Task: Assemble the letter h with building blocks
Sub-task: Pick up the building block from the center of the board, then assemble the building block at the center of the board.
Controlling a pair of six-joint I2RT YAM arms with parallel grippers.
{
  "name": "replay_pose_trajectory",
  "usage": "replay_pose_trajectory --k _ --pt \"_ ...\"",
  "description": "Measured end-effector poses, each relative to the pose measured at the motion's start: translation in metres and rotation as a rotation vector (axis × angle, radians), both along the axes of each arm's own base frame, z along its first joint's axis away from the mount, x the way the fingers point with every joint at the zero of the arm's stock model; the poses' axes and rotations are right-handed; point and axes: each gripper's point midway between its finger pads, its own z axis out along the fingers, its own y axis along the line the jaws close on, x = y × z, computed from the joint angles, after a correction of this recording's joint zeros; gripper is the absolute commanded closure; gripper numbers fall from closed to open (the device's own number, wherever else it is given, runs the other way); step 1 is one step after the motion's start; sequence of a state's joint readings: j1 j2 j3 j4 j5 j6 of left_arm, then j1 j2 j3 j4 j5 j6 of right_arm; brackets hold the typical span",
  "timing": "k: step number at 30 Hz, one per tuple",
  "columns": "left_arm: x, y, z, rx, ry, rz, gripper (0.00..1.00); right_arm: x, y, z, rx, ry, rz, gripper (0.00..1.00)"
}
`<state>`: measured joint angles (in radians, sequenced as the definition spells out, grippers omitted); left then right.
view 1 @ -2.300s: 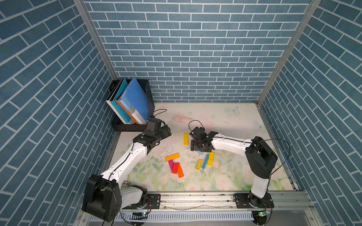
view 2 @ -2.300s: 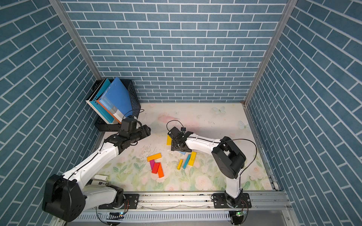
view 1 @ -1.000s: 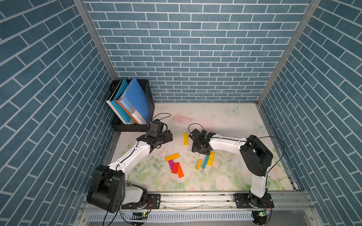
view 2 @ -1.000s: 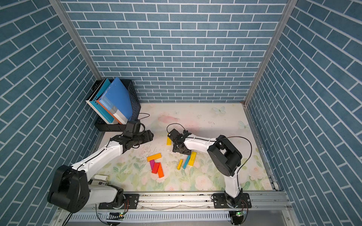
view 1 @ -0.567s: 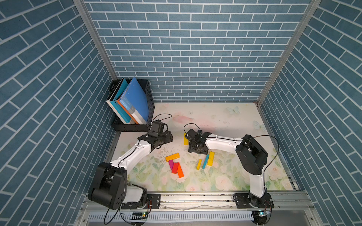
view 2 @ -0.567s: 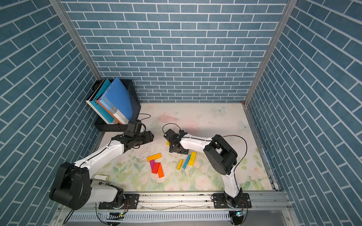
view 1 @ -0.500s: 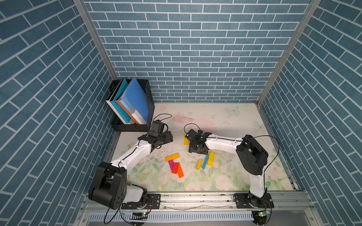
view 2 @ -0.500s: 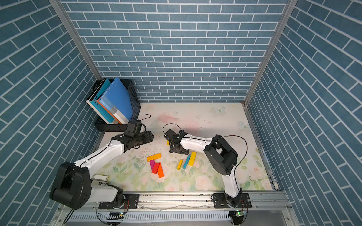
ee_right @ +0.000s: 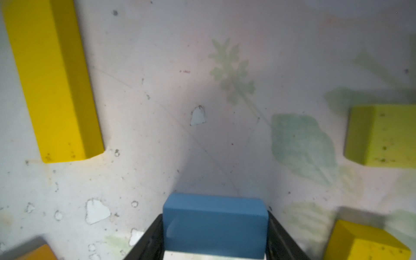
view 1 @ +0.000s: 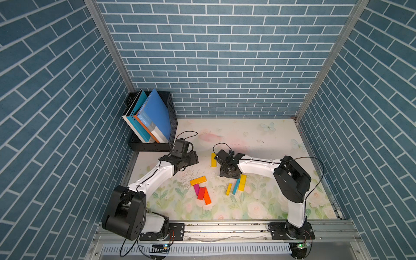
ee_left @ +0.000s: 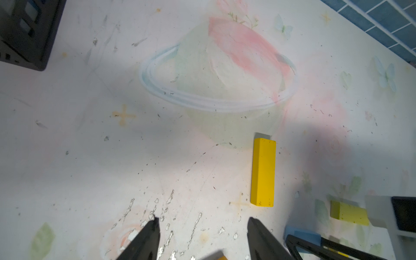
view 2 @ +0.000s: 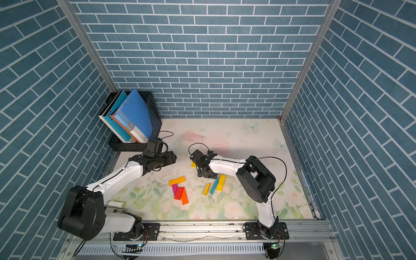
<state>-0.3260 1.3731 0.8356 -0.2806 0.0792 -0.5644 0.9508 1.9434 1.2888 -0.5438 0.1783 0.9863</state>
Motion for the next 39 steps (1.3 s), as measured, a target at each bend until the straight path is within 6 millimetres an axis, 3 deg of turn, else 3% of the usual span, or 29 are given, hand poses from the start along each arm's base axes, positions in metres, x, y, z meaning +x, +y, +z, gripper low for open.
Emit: replay_pose_trajectory --k 3,10,20,28,39 --pt "0.001 0.007 -0.004 0.021 0.012 0.025 0.34 -0.001 0.011 0.005 0.015 -0.002 0.028 0.54" --pt "0.004 0.019 -0.003 0.020 0.018 0.070 0.34 0.016 0.063 0.018 0.078 -0.037 0.082 0.56" --pt "0.002 0.019 -0.005 0.020 0.033 0.064 0.34 0.019 0.068 0.002 0.033 -0.011 0.095 0.55" --pt "0.002 0.018 -0.007 0.018 0.040 0.057 0.34 0.029 0.076 0.002 0.024 -0.021 0.107 0.34" --pt "0.001 0.016 -0.007 0.013 0.042 0.051 0.34 0.028 0.071 0.001 0.000 -0.018 0.113 0.42"
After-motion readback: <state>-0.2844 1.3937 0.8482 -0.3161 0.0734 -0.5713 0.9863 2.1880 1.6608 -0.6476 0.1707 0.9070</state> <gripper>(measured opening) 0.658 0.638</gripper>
